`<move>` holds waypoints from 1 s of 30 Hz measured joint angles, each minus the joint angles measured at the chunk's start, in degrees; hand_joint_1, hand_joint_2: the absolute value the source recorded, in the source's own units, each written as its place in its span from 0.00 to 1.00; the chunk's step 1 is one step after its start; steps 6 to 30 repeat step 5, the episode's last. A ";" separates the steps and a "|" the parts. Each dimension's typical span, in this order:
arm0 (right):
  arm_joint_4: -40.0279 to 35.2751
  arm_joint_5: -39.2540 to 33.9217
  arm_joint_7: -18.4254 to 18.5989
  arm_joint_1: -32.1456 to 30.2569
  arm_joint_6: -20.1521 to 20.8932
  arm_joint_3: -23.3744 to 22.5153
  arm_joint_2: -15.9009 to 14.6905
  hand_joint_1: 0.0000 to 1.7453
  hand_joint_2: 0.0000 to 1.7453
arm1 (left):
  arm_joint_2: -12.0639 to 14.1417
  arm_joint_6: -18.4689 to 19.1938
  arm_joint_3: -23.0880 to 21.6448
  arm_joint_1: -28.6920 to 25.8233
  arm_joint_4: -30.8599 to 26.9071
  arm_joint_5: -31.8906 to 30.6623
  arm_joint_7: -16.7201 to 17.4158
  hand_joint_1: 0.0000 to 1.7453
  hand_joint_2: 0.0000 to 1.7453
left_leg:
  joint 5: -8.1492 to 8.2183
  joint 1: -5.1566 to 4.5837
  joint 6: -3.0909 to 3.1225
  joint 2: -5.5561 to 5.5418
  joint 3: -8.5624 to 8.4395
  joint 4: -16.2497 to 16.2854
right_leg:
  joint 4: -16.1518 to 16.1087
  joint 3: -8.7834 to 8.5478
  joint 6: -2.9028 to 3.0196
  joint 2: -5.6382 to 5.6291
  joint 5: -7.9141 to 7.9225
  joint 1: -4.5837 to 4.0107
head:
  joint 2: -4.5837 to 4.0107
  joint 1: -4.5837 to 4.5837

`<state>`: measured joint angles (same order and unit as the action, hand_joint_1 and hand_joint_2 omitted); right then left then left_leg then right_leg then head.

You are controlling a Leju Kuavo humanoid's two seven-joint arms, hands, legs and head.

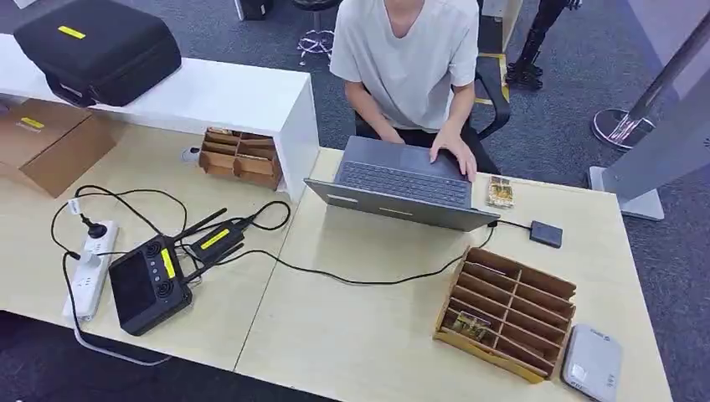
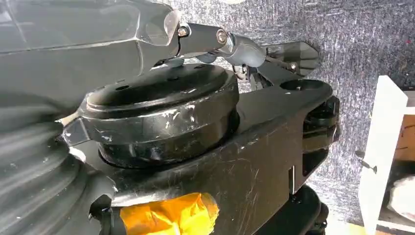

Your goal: Pass the card to the sensor for recognition and then transmit it.

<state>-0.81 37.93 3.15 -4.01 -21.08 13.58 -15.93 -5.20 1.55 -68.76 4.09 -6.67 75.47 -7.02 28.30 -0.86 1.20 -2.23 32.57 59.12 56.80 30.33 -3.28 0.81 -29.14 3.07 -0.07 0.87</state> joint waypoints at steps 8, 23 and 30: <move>-0.37 0.93 0.66 0.32 8.11 3.67 4.55 0.00 1.00 | -0.20 -1.25 0.00 0.08 0.00 -0.59 0.22 0.00 1.00 | 0.00 0.00 0.00 0.03 0.00 -0.01 | 0.00 -0.02 0.01 -0.03 0.00 0.01 | 0.00 0.02; -0.37 0.93 0.66 0.32 8.11 3.67 4.55 0.00 1.00 | -0.20 -1.25 0.00 0.08 0.00 -0.59 0.22 0.00 1.00 | 0.00 0.00 0.00 0.03 0.00 -0.01 | 0.00 -0.02 0.01 -0.03 0.00 0.01 | 0.00 0.02; -0.37 0.93 0.66 0.32 8.11 3.67 4.55 0.00 1.00 | -0.20 -1.25 0.00 0.08 0.00 -0.59 0.22 0.00 1.00 | 0.00 0.00 0.00 0.03 0.00 -0.01 | 0.00 -0.02 0.01 -0.03 0.00 0.01 | 0.00 0.02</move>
